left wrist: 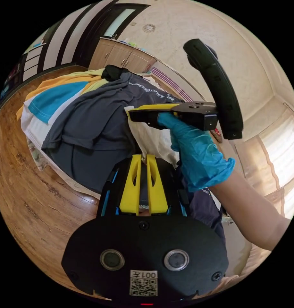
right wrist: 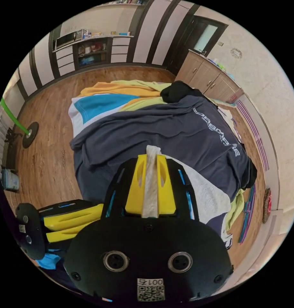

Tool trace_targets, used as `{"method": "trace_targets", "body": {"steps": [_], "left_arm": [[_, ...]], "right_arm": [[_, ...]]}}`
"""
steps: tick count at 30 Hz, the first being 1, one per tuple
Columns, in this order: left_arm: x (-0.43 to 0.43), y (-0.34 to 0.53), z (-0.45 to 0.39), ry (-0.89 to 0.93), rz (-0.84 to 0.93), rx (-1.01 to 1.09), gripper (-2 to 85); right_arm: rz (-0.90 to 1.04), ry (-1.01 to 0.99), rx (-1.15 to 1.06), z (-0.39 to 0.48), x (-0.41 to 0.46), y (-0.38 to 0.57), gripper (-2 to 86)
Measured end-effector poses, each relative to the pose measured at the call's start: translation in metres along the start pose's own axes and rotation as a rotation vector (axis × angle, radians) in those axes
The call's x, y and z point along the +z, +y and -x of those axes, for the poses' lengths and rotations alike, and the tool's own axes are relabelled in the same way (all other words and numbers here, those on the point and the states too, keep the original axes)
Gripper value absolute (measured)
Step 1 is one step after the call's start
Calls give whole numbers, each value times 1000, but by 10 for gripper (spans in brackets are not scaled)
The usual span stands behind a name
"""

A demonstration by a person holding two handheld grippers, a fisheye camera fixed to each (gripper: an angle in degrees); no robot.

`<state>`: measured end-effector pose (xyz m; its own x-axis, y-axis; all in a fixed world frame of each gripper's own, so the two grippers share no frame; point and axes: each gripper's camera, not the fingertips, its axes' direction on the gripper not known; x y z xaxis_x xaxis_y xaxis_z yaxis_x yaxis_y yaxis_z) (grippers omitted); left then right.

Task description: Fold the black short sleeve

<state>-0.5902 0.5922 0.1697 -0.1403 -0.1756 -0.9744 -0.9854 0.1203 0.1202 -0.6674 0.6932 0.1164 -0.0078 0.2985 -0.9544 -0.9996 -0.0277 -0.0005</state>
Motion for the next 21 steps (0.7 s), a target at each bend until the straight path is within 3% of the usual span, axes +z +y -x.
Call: {"method": "trace_targets", "body": {"steps": [13, 21], "left_arm": [[-28, 16, -74, -70, -61, 201, -10], [-19, 40, -155, -49, -21, 483, -9]], "right_arm": [[-329, -17, 129, -86, -105, 97, 18], [-342, 44, 214, -132, -132, 196, 19]]}}
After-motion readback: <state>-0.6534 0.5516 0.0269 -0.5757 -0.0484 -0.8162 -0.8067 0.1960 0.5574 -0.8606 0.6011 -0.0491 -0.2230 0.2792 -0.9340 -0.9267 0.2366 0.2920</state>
